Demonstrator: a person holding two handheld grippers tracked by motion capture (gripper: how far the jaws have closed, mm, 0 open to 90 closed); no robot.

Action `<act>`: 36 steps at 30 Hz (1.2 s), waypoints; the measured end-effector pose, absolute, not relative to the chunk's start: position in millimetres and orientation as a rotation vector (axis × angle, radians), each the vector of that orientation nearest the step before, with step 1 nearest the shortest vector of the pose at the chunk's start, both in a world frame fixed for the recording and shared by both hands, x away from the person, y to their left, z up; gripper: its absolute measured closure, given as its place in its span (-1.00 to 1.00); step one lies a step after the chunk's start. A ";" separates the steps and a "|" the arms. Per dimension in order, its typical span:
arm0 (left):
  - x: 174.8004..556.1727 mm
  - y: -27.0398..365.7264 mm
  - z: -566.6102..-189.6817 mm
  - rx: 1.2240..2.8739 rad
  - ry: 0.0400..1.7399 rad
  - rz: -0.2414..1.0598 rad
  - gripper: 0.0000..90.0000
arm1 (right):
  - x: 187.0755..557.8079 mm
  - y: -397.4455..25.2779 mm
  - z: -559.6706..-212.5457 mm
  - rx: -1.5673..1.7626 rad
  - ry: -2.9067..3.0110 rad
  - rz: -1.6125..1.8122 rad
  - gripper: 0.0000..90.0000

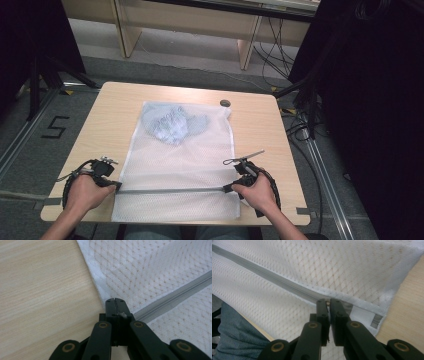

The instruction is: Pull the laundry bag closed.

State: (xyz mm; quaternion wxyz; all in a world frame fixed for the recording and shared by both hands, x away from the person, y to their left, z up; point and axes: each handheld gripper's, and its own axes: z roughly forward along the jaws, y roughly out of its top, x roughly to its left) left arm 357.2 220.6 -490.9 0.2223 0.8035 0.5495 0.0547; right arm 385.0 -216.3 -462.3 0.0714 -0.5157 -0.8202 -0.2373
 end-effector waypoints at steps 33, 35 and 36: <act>356.9 220.2 -490.8 2.229 1.513 0.150 1.00 | 389.0 -239.4 -468.3 -1.540 -2.479 -0.709 0.93; 356.7 220.1 -490.8 2.229 1.512 0.152 1.00 | 385.0 -237.0 -464.5 -1.641 -2.379 -0.615 0.93; 356.7 220.2 -490.9 2.227 1.513 0.152 1.00 | 385.1 -237.4 -465.4 -1.649 -2.374 -0.612 0.93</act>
